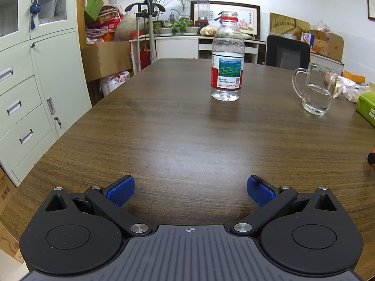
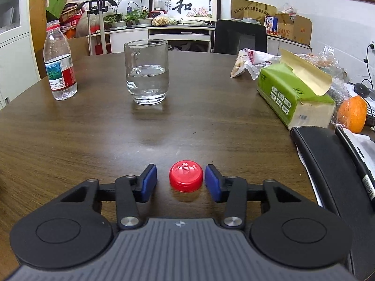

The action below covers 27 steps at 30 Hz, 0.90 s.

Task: Unscrew bottle cap and pour
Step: 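Move the right tool to the loose red cap and close on it, then lift the red cap with the right tool and carry it above the bottle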

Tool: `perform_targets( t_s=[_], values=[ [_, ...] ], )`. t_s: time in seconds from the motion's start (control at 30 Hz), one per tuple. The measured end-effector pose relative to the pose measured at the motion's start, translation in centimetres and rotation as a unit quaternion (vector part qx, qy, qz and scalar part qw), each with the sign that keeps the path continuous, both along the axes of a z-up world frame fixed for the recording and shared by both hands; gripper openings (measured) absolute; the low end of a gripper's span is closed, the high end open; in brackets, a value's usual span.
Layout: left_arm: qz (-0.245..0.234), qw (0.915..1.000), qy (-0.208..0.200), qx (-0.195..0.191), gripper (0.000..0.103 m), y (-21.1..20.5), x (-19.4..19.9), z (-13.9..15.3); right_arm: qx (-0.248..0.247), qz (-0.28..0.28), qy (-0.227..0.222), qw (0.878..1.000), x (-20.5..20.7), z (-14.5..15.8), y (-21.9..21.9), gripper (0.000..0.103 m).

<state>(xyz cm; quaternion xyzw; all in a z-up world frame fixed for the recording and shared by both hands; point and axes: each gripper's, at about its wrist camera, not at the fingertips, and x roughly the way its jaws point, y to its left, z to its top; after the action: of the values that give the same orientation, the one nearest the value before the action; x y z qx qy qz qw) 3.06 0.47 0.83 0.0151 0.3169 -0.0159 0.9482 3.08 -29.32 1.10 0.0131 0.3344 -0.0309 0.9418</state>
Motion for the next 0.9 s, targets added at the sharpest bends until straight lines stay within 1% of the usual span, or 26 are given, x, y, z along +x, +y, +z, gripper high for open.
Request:
perform_targets(
  t_s=[0.03,0.1,0.3,0.43,0.57,0.63,0.73,0.87,0.9],
  values=[
    [0.0,1.0,0.0,0.001,0.103,0.0,0.0,0.1,0.001,-0.001,-0.001,1.0,0.0,0.0,-0.1,0.039],
    [-0.001,1.0,-0.003,0.004,0.103,-0.1,0.0,0.3,0.002,-0.002,-0.002,1.0,0.0,0.0,-0.3,0.033],
    [-0.004,0.9996,-0.019,0.019,0.103,-0.6,0.4,1.9,0.004,0.008,0.001,1.0,0.1,0.2,-0.5,0.032],
    [-0.016,0.9992,-0.032,0.018,0.103,-1.0,1.4,3.7,0.005,0.016,0.004,1.0,0.1,0.3,-0.6,0.032],
    [-0.023,0.9984,-0.047,0.019,0.103,-1.6,3.0,5.2,0.005,0.025,0.006,1.0,0.3,0.6,-0.7,0.032],
    [-0.025,0.9982,-0.052,0.016,0.103,-1.9,4.5,6.1,0.002,0.032,0.007,0.999,0.5,1.0,-0.7,0.032],
    [-0.032,0.998,-0.054,0.01,0.103,-2.2,6.4,6.4,0.0,0.044,0.009,0.999,0.9,1.8,-0.7,0.032],
    [-0.042,0.9978,-0.05,-0.001,0.103,-2.5,8.4,6.3,0.002,0.062,0.005,0.998,2.0,3.0,-0.1,0.032],
    [-0.051,0.9976,-0.047,-0.002,0.103,-2.7,9.5,6.1,0.005,0.068,0.003,0.998,2.4,3.4,0.0,0.032]
  ],
)
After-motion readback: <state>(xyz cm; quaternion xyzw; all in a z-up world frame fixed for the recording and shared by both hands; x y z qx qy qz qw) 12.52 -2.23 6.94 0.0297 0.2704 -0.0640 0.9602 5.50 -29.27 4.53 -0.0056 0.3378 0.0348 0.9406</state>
